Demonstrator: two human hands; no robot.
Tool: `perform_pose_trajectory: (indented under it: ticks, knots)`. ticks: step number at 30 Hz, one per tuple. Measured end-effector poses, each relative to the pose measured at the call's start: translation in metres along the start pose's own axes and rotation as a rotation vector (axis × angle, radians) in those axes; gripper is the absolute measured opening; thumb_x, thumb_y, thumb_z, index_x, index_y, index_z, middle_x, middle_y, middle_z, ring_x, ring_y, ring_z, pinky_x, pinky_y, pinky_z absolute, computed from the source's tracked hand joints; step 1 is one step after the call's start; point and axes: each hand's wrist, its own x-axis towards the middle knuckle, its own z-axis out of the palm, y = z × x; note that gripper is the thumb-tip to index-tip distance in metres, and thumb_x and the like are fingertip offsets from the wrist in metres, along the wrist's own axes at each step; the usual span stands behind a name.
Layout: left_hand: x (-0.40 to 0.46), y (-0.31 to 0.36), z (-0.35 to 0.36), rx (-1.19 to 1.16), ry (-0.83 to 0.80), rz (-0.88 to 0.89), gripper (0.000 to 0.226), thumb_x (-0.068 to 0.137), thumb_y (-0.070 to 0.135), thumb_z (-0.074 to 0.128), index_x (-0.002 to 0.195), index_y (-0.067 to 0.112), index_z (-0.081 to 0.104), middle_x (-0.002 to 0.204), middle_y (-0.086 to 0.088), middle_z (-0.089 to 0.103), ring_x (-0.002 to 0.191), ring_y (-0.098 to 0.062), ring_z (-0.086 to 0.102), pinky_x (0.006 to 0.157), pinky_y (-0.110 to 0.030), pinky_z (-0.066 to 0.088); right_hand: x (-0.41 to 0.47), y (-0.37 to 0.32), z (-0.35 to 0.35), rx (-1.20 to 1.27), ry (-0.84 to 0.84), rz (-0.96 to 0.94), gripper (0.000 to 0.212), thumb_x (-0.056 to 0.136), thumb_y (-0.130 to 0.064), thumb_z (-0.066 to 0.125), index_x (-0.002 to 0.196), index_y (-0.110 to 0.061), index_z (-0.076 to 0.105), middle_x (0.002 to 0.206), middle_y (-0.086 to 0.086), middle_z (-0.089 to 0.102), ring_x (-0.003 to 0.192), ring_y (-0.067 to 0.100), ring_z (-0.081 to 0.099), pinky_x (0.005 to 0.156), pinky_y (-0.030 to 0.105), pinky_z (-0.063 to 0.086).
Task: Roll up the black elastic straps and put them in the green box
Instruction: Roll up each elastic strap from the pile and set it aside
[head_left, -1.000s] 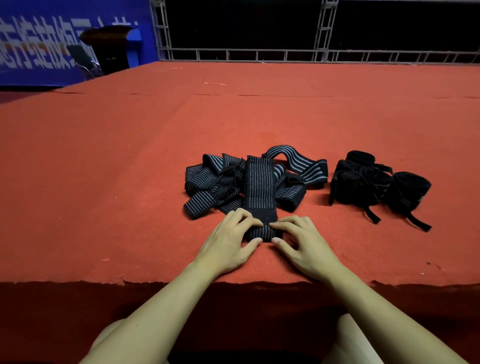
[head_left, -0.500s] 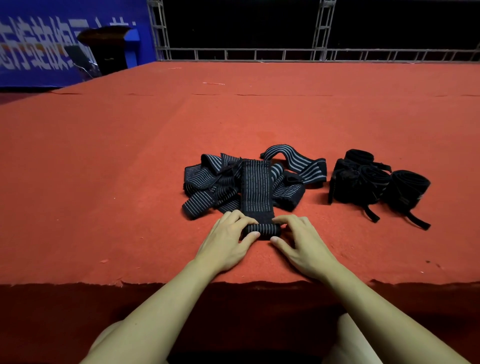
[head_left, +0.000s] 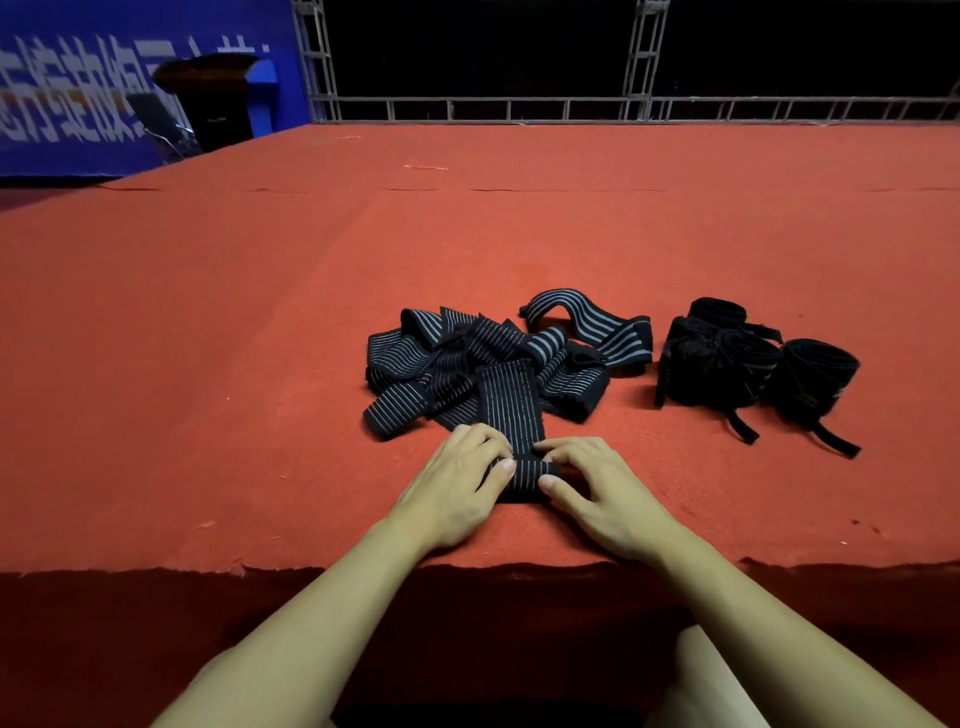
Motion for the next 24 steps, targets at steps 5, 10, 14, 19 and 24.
perform_pose_trajectory:
  ticks: [5, 10, 14, 19, 24]
  knots:
    - [-0.0028, 0.0019, -0.0023, -0.060, 0.022, 0.027, 0.026, 0.103, 0.034, 0.042, 0.126, 0.034, 0.055, 0.121, 0.018, 0.053, 0.119, -0.005, 0.051, 0.105, -0.033, 0.043, 0.0040, 0.0011, 0.0023, 0.001, -0.003, 0.050, 0.042, 0.094, -0.065, 0.040, 0.108, -0.032, 0.063, 0.127, -0.026, 0.061, 0.120, -0.001, 0.048, 0.110, 0.039, 0.038]
    - [-0.0040, 0.0042, -0.0020, -0.041, 0.052, 0.024, 0.022, 0.101, 0.037, 0.053, 0.122, 0.032, 0.061, 0.118, 0.020, 0.050, 0.112, -0.003, 0.054, 0.100, -0.032, 0.046, 0.0057, 0.0002, 0.0023, 0.059, 0.016, 0.098, 0.036, 0.095, -0.061, 0.047, 0.126, -0.045, 0.054, 0.115, -0.026, 0.063, 0.117, 0.001, 0.054, 0.106, 0.040, 0.044]
    - [-0.0046, 0.0028, -0.0001, 0.001, 0.043, 0.027, 0.036, 0.093, 0.045, 0.065, 0.126, 0.032, 0.059, 0.122, 0.021, 0.046, 0.115, -0.001, 0.052, 0.101, -0.031, 0.047, 0.0048, -0.0020, 0.0016, 0.046, 0.022, 0.078, 0.025, 0.099, -0.055, 0.048, 0.121, -0.046, 0.053, 0.112, -0.025, 0.063, 0.114, 0.002, 0.055, 0.103, 0.042, 0.046]
    - [-0.0054, 0.0014, 0.0012, 0.030, 0.029, 0.008, 0.045, 0.090, 0.049, 0.069, 0.131, 0.033, 0.058, 0.124, 0.020, 0.042, 0.115, -0.002, 0.051, 0.099, -0.033, 0.049, 0.0038, -0.0031, 0.0012, -0.017, 0.017, 0.065, 0.044, 0.092, -0.060, 0.054, 0.131, -0.038, 0.059, 0.124, -0.023, 0.062, 0.117, 0.003, 0.053, 0.105, 0.038, 0.044]
    - [-0.0027, 0.0012, 0.0031, 0.060, 0.028, -0.021, 0.044, 0.096, 0.053, 0.060, 0.136, 0.034, 0.055, 0.120, 0.019, 0.045, 0.118, -0.005, 0.047, 0.105, -0.036, 0.046, 0.0046, -0.0006, 0.0030, -0.092, -0.010, 0.048, 0.053, 0.093, -0.050, 0.066, 0.143, -0.038, 0.051, 0.134, -0.021, 0.059, 0.123, 0.006, 0.049, 0.109, 0.037, 0.040]
